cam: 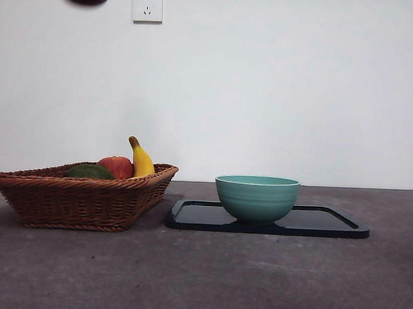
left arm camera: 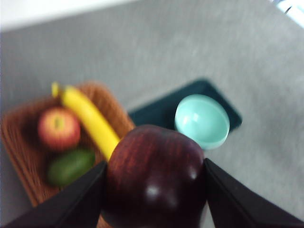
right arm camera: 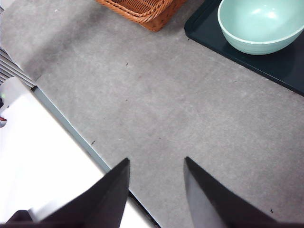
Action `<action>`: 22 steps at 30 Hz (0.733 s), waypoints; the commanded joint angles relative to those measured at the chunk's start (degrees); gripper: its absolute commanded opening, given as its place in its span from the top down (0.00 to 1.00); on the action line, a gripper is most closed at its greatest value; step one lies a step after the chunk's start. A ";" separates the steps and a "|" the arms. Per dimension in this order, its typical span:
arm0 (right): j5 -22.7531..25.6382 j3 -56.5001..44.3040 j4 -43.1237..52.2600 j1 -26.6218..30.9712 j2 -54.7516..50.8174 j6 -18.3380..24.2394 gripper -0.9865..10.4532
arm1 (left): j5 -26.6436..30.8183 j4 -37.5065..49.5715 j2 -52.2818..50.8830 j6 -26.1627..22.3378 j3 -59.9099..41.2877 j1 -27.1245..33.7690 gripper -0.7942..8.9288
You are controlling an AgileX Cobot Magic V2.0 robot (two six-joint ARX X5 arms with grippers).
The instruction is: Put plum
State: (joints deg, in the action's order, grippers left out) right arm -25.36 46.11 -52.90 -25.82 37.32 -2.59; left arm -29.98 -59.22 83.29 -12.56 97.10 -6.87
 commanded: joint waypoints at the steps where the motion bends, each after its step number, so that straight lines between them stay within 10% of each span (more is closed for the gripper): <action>1: -0.09 0.26 0.63 -0.35 0.33 1.57 0.75 | -0.28 4.07 -0.66 -0.55 -6.86 0.35 0.66; 22: -0.13 0.26 2.32 -0.35 0.39 1.46 0.75 | 9.73 39.95 -0.46 2.01 -41.18 -0.09 0.66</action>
State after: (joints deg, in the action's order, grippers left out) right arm -25.36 46.11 -51.11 -25.82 37.32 -1.69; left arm -20.69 -21.19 81.97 -11.20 55.88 -6.68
